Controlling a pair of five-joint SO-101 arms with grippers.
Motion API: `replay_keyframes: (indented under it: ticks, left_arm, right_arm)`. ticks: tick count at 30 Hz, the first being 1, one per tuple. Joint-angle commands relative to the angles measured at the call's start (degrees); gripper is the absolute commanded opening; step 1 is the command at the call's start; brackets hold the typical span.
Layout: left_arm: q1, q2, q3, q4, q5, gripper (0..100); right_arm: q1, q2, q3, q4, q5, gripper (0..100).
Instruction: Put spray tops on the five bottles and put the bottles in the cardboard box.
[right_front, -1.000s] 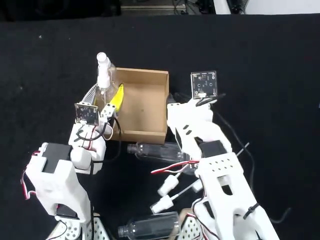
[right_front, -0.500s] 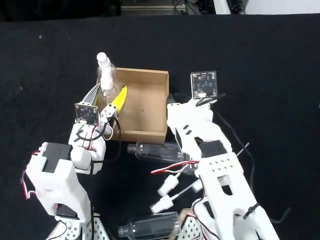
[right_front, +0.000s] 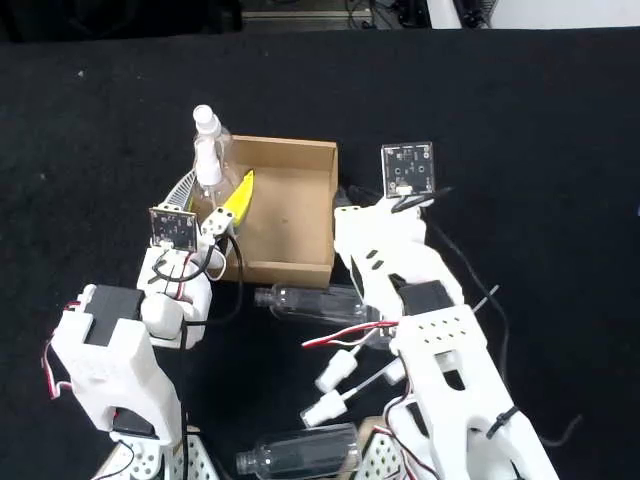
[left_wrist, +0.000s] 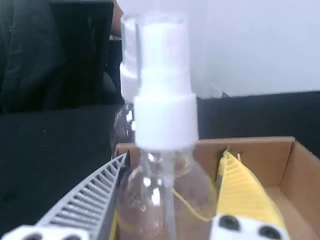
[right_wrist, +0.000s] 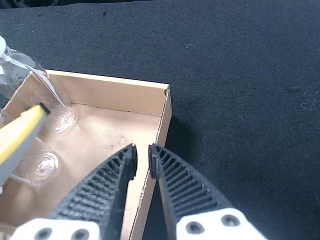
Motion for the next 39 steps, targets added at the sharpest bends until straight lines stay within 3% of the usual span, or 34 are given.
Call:
replay_keyframes:
  ticks: [1,7,13,22,25,39]
  left_arm:
    - [0.0,-9.1,1.1,-0.4,-0.2,26]
    - [-0.7,-21.9,2.0,20.0,0.0,26]
    - [-1.0,-35.7,2.4,35.4,0.3,26]
    - [-1.0,-56.1,-6.6,80.9,0.4,26]
    - [-1.0,-57.9,-10.7,91.9,0.4,26]
    - [-2.5,-58.7,-28.5,129.1,0.4,26]
  right_arm:
    - [0.9,0.0,-0.7,-1.5,0.4,2.2]
    - [0.9,0.1,-0.7,-1.5,0.4,2.2]
    - [0.9,0.1,-0.7,-1.5,0.4,2.2]
    - [0.9,0.1,-0.6,-1.5,0.4,2.2]
    - [0.9,0.1,-0.6,-1.5,0.4,2.2]
    - [1.0,0.0,-0.7,-1.5,0.4,2.2]
